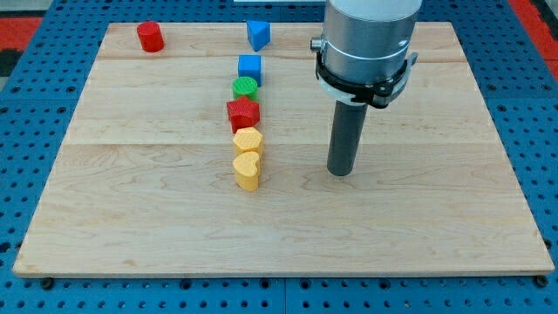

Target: Move the yellow hexagon to the left center of the board

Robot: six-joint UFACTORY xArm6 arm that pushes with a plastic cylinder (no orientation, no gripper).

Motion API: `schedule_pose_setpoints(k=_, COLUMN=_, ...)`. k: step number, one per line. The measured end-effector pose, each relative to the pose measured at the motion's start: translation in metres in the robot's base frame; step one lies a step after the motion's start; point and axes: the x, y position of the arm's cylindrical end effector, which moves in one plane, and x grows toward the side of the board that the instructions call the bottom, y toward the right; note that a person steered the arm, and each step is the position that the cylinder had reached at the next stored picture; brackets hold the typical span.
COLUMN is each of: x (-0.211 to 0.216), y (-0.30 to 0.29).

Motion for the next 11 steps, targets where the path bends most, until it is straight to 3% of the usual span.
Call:
schedule_pose_setpoints(k=2, x=-0.01, y=0.015)
schedule_pose_setpoints(k=4, x=-0.031, y=-0.058)
schedule_pose_setpoints(k=7, x=-0.057, y=-0.214)
schedule_pose_setpoints(k=9, x=-0.014, y=-0.23)
schedule_pose_setpoints(k=10, x=-0.031, y=-0.246)
schedule_pose_setpoints(k=11, x=-0.074, y=-0.247)
